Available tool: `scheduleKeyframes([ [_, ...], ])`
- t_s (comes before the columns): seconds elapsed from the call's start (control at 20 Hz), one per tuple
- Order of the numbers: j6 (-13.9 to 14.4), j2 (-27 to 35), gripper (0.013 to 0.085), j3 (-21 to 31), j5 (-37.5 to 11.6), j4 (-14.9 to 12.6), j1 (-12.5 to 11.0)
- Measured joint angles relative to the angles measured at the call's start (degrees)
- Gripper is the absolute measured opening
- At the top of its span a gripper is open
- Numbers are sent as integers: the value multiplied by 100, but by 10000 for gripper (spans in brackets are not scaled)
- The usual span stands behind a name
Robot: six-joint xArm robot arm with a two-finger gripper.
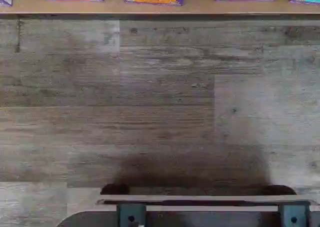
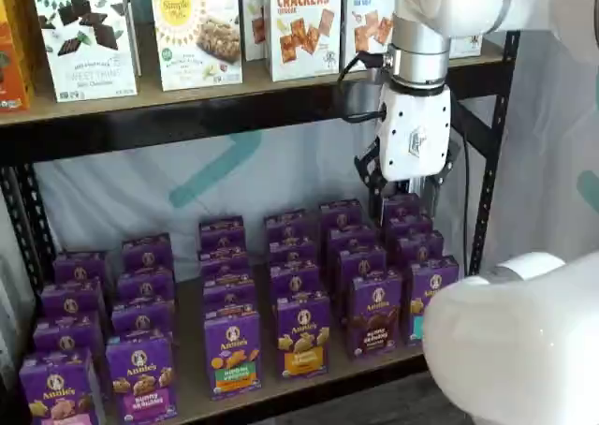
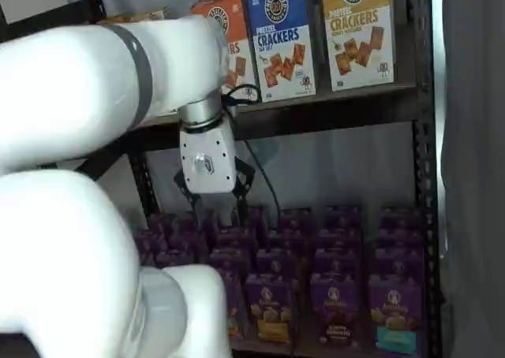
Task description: Pick up the purple box with a brown patch in the center, on the bottom shelf, the fifth box from the left
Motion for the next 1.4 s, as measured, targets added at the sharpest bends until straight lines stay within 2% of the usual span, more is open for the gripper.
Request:
scheduleKeyframes([
  [0.1, -135, -256, 850, 211, -335, 174, -94],
  [0.2, -187, -357, 850, 297, -492, 234, -127],
  [0.5, -24, -106, 850, 186, -297, -46, -26],
  [0.75, 61, 113, 850, 397, -636, -79, 56],
  [1.15, 165, 703, 850, 895, -1915, -112, 156],
  [1.3, 256, 1001, 850, 1018, -2438, -233, 188],
  [1.4, 184, 1291, 850, 1033, -2743, -161, 157],
])
